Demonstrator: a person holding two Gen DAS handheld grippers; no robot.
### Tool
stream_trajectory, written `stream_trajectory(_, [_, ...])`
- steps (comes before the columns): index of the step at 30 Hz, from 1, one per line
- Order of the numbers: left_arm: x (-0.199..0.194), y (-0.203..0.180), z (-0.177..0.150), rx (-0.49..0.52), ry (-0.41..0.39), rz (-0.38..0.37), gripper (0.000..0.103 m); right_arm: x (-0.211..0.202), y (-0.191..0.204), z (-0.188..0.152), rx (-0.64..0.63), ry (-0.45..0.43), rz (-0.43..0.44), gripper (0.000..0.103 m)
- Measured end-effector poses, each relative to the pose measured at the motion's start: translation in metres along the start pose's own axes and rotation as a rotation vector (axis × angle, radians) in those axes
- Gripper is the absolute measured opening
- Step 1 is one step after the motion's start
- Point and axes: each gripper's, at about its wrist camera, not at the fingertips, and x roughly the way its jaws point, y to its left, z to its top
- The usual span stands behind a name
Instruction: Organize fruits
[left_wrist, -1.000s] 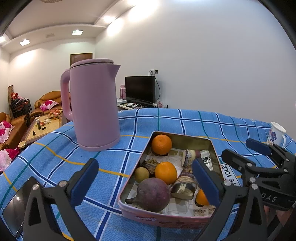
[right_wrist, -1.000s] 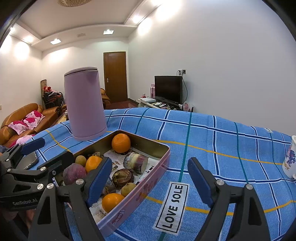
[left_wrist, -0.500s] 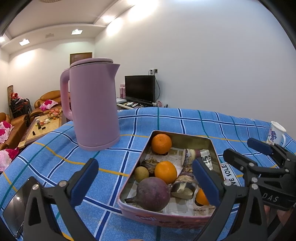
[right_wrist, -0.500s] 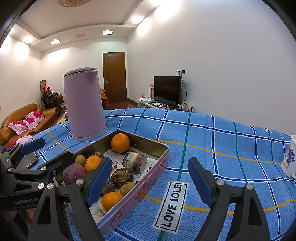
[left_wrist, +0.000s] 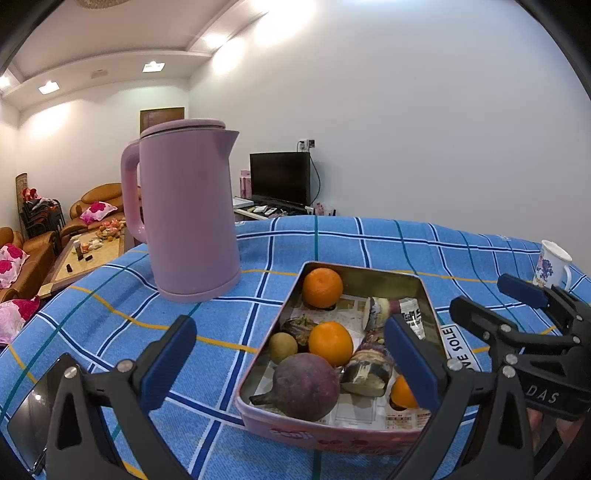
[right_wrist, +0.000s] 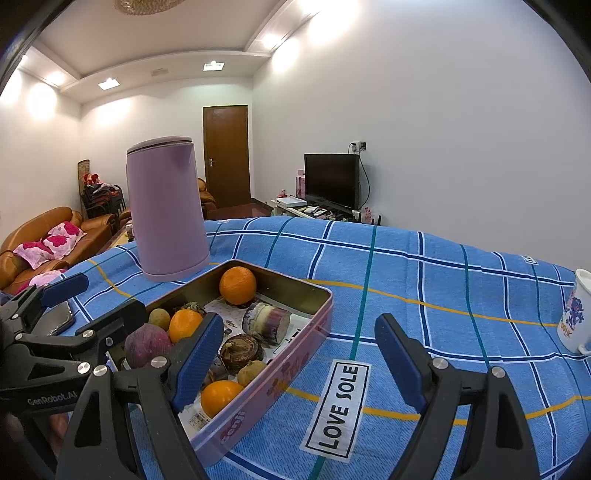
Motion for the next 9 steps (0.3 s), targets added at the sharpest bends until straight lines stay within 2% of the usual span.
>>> stream_trajectory(9, [-0.0017, 0.0008, 0.0, 0.0, -0.007, -0.005, 0.103, -0.0001, -0.0006, 0.0001, 0.0, 0.002, 0.001, 0.085])
